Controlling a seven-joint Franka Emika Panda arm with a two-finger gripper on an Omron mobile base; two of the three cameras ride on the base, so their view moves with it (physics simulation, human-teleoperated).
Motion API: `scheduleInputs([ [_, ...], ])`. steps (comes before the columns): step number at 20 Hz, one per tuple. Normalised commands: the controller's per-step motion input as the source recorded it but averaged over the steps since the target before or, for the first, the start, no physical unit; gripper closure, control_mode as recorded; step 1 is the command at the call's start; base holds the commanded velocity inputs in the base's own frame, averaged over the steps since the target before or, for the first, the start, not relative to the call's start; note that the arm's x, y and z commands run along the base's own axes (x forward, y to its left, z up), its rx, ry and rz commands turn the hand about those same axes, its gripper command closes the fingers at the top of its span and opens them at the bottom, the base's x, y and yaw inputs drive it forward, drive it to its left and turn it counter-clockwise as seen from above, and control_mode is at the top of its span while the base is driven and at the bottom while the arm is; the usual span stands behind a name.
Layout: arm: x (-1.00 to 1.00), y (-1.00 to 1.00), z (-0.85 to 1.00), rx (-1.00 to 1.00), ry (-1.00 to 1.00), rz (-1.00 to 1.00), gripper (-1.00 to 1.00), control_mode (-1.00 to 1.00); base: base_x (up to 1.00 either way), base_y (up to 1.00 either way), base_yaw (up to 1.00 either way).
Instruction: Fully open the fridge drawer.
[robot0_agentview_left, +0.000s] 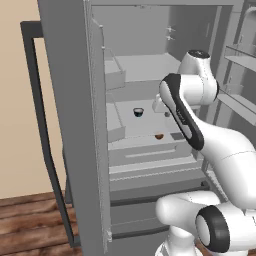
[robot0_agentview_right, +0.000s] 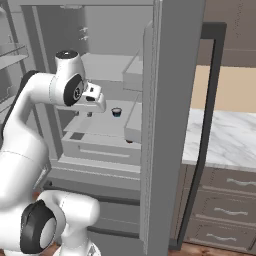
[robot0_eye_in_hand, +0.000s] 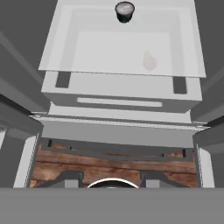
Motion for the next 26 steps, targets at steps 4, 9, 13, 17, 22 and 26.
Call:
scheduleInputs([
  [4, 0.0, 0.0, -0.16, 0.0, 0.03, 0.0, -1.0, -1.0, 0.0, 0.0, 0.0],
  [9, -0.03, 0.0, -0.4, -0.01, 0.03, 0.0, -1.0, -1.0, 0.0, 0.0, 0.0],
  [13, 0.0, 0.0, 0.0, 0.0, 0.0, 0.0, -1.0, 1.0, -0.16, 0.0, 0.0],
  [17, 0.0, 0.0, 0.0, 0.0, 0.0, 0.0, -1.0, 1.0, -0.28, 0.0, 0.0],
  [22, 0.0, 0.0, 0.0, 0.0, 0.0, 0.0, -1.0, 1.0, -0.24, 0.0, 0.0],
  [26, 0.0, 0.0, 0.0, 0.0, 0.0, 0.0, -1.0, 1.0, 0.0, 0.0, 0.0],
])
